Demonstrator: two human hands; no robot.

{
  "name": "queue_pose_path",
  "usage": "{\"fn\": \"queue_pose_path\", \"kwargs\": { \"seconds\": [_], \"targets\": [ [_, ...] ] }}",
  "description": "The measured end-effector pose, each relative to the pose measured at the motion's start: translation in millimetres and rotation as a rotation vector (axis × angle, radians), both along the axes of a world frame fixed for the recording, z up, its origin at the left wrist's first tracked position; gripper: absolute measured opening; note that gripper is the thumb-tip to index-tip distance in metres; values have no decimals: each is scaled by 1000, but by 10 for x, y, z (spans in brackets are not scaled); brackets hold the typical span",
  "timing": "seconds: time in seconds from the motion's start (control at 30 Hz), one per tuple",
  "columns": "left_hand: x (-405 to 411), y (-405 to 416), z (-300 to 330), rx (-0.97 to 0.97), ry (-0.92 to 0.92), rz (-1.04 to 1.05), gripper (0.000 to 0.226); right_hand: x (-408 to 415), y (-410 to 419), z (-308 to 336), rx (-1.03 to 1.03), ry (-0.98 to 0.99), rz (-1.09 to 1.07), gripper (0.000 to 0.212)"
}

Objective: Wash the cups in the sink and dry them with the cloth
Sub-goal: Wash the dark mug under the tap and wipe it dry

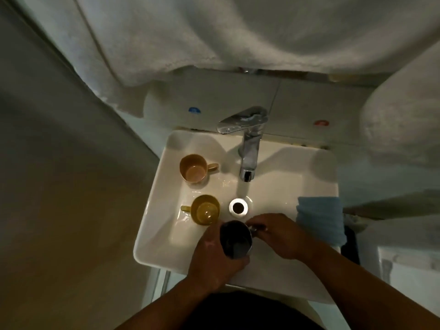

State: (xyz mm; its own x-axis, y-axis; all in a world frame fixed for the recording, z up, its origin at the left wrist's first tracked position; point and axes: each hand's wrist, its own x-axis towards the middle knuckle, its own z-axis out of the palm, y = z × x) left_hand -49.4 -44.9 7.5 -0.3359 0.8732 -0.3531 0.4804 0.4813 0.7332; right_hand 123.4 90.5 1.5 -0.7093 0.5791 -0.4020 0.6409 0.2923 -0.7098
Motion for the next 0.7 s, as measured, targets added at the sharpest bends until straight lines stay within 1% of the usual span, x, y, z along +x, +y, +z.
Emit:
{"fn": "queue_pose_path", "kwargs": {
  "seconds": [0.07, 0.1, 0.17, 0.23, 0.33, 0.43, 0.5, 0.57, 0.63, 0.67, 0.7],
  "targets": [
    [58, 108, 65, 47, -55, -57, 90, 186, 2, 43, 6, 39, -103, 20],
    [50, 176, 90, 31, -119, -116, 98, 270, 5, 60, 1, 52, -153, 21],
    [-14, 323, 112, -57, -262, -233, 119, 420, 12, 92, -21, 66, -265, 27],
    [-110, 466, 102, -148, -344, -264, 127, 534, 14, 120, -14, 73, -363, 31],
    [-191, 625, 112, -221, -327, -275, 121, 626, -3, 143, 19, 82, -462, 35],
    [-283, 687, 138, -197, -164, -319, 110, 579, -39, 151, 57, 86, -507, 26],
    [-419, 695, 98, -220, -86, -317, 112, 490, -69, 164, 60, 89, -519, 22],
    [-579, 684, 42, -262, -27, -340, 118, 383, -97, 184, 26, 111, -558, 23],
    [-694, 659, 8, -268, -34, -381, 120, 278, -123, 156, -28, 138, -617, 26],
    [-714, 644, 18, -263, -90, -381, 118, 237, -143, 142, -58, 139, -633, 26],
    [-714, 619, 35, -253, -193, -361, 113, 196, -163, 125, -91, 140, -642, 26]
  ]
}}
